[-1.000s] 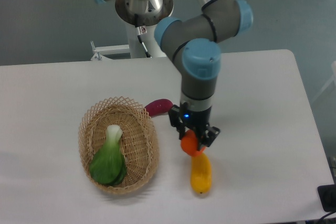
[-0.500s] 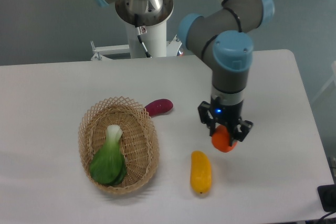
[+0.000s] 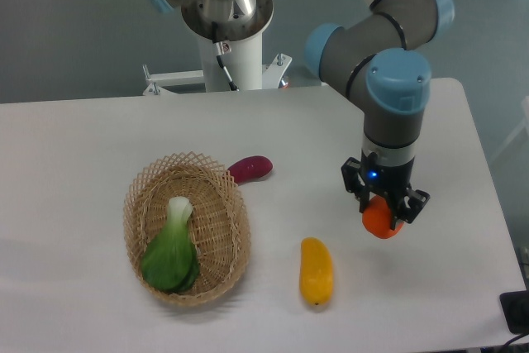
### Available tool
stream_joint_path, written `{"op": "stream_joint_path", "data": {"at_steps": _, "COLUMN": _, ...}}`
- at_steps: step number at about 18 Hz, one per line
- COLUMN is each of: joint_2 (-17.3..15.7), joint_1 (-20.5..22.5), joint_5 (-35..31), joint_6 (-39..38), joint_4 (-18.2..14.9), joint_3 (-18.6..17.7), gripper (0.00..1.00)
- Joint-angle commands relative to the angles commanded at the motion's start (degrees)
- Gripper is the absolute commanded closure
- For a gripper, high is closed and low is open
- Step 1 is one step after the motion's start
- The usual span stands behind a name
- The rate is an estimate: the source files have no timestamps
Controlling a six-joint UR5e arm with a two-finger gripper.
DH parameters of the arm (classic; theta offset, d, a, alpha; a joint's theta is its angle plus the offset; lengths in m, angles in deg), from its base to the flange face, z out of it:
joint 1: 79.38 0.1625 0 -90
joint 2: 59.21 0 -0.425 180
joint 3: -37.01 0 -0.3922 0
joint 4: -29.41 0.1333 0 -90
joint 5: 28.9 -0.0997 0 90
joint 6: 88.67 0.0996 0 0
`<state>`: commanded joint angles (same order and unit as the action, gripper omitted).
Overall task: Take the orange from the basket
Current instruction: 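Raise the held orange above the table beside the yellow fruit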
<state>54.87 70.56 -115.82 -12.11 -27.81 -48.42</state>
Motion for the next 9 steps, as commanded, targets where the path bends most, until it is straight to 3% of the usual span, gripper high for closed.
{"op": "stream_joint_path", "data": {"at_steps": 9, "joint_2": 0.4, "joint_1": 0.0, "joint_5": -2.1, "joint_6": 0.4, "joint_4": 0.0, "joint_3": -0.2, "gripper": 0.42}}
